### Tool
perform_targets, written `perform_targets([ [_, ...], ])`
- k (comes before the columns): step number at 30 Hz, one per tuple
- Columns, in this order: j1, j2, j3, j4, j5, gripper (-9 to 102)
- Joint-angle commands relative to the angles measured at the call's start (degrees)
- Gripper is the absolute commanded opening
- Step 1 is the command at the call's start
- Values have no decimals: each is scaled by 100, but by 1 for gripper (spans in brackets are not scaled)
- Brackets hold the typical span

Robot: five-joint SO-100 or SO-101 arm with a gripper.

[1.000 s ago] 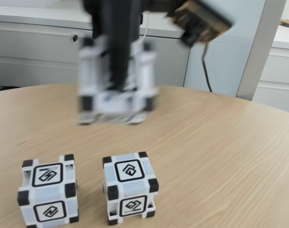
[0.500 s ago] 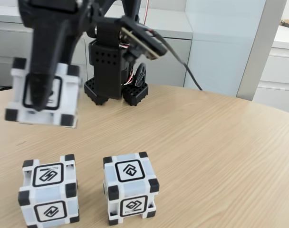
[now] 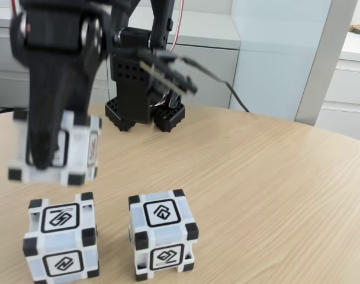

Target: Stack cubes from left to right.

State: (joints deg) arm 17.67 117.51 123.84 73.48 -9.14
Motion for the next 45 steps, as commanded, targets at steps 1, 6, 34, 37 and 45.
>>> perform_targets([
  [1, -26, -281, -149, -53, 123, 0],
  [6, -26, -475, -158, -97, 149, 0],
  [34, -44, 378, -721, -97, 281, 0],
  [37, -44, -88, -923, -97, 290, 0],
  [45, -35, -677, -1248, -97, 448, 0],
])
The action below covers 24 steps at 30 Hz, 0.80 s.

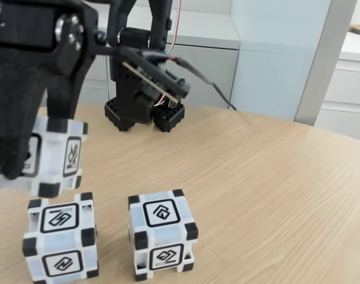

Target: Stack cubes from left to right.

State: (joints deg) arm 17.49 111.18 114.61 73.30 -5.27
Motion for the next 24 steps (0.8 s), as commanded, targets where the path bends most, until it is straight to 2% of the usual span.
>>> perform_targets([
  [1, -26, -97, -334, -79, 70, 0],
  [11, -26, -396, -343, -79, -79, 0],
  [15, -26, -396, -343, -79, -132, 11],
  [17, -26, -387, -343, -70, -193, 11],
  [20, -26, -308, -316, -70, -290, 24],
  [24, -158, -308, -255, 0, -519, 30],
])
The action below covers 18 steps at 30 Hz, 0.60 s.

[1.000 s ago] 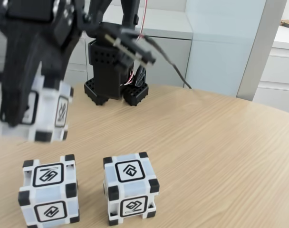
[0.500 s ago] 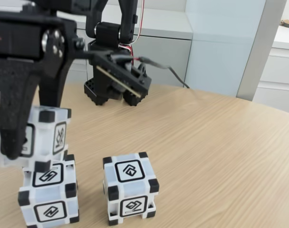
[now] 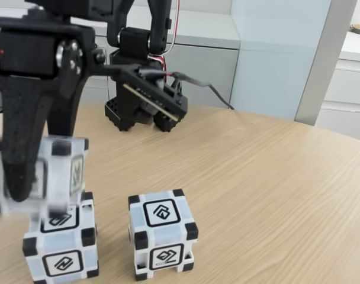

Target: Stack cubes from left to right.

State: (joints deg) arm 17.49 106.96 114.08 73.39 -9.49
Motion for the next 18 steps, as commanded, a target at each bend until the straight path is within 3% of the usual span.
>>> perform_targets([
  [1, -246, 114, -202, 0, -132, 32],
  [18, -1354, 123, -193, 9, 325, 27],
])
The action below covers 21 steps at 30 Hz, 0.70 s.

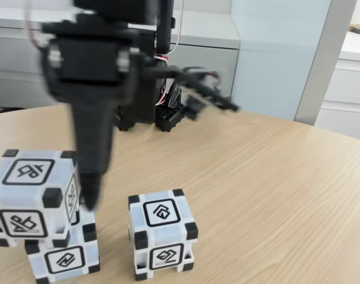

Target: Stack cubes from left to right.

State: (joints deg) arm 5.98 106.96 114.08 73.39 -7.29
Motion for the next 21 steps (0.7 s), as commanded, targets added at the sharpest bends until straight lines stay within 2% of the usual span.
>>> perform_targets([
  [1, -308, 114, -193, 9, 185, 27],
  [12, -1213, -571, -185, 9, 554, 31],
  [21, -1143, -1336, -185, 9, 606, 32],
])
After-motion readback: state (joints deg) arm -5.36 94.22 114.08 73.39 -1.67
